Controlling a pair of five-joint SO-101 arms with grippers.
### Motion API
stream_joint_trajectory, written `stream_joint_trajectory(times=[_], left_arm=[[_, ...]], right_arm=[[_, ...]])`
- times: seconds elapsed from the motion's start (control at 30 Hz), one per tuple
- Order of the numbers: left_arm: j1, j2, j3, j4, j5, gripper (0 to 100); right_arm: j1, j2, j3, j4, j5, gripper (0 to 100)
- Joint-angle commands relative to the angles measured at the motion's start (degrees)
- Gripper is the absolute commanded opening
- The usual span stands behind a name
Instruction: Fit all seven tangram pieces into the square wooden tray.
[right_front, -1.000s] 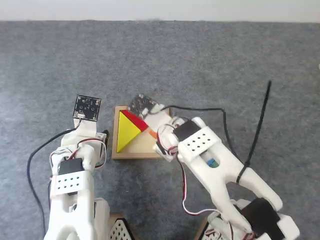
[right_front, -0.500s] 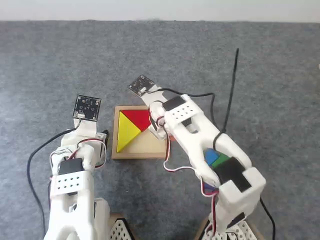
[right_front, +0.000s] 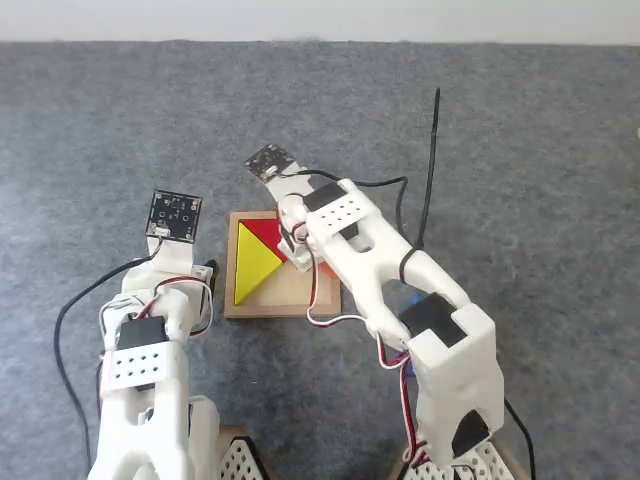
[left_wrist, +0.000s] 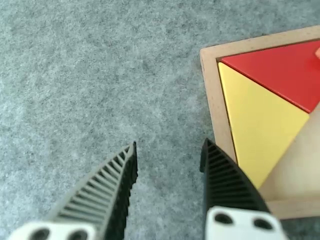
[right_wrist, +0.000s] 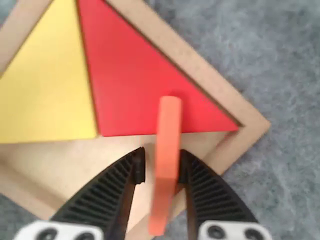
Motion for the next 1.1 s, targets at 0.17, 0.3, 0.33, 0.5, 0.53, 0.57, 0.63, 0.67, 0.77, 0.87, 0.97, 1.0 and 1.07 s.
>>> stream_joint_trajectory(times=[0.17,0.3,0.33,0.5,0.53,0.57,0.63,0.67,0.77,0.87,0.97,1.0,1.07], left_arm=[[-0.35,-1.76,-1.45,0.53,0.09,21],[-0.35,-1.76,-1.45,0.53,0.09,21],[-0.35,-1.76,-1.45,0.53,0.09,21],[-0.35,-1.76,-1.45,0.53,0.09,21],[-0.35,-1.76,-1.45,0.44,0.09,21],[-0.35,-1.76,-1.45,0.44,0.09,21],[-0.35,-1.76,-1.45,0.44,0.09,21],[-0.35,-1.76,-1.45,0.44,0.09,21],[-0.26,-1.76,-1.45,0.44,0.00,21],[-0.35,-1.76,-1.45,0.44,0.00,21],[-0.35,-1.76,-1.45,0.44,0.00,21],[-0.35,-1.76,-1.45,0.44,0.00,21],[-0.35,-1.76,-1.45,0.44,0.00,21]], right_arm=[[-2.51,-0.13,-7.56,7.52,-0.70,17.6],[-3.12,-0.22,-9.41,9.89,-0.70,17.7],[-3.03,-0.22,-9.93,10.33,-0.79,17.7],[-3.21,-0.22,-12.92,14.90,-3.25,17.7],[-3.21,-0.22,-13.71,15.87,-4.04,17.7],[-3.21,-0.22,-14.42,16.75,-4.57,17.7],[-3.21,-0.13,-15.38,18.59,-4.75,17.7],[-3.38,-0.13,-15.65,19.38,-4.84,17.7],[-5.58,-0.22,-15.91,20.62,-4.84,17.7],[-8.75,0.31,-15.91,20.09,-6.24,17.7],[-9.89,0.13,-15.91,19.21,-7.03,17.5],[-9.89,0.13,-15.91,19.21,-7.12,17.4],[-9.71,0.22,-16.53,19.65,-7.12,17.4]])
